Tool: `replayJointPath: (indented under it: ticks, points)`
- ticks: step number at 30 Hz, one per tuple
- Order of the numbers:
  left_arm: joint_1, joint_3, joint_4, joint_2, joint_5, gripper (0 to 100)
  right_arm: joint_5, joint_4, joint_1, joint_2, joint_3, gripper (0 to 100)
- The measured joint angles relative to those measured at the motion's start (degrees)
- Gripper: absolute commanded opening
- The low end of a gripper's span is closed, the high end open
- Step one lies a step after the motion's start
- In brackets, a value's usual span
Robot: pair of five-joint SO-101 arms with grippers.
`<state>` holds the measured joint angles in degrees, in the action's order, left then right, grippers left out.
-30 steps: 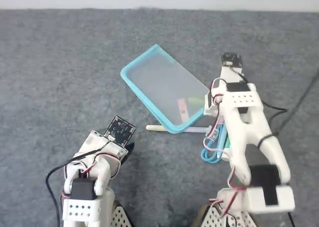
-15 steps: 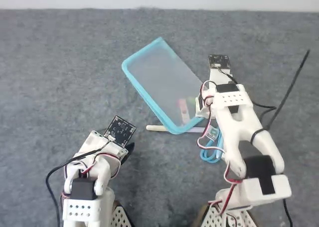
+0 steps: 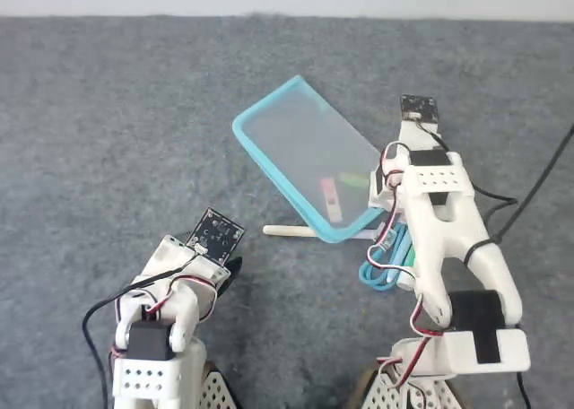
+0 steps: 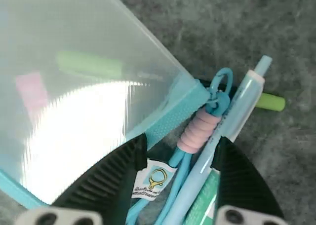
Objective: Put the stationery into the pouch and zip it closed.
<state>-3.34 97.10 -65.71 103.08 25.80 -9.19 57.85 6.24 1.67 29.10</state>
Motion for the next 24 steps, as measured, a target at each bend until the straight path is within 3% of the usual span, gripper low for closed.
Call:
replayJointPath:
  ticks: [12,24]
  points:
    - [0.09,0.0,0.0,0.0,0.0,29,0.0,-0.26,-0.97,0.79,1.76,22.0]
    - [0.0,0.0,0.0,0.0,0.0,29,2.9,-0.88,14.51,1.49,3.52,22.1]
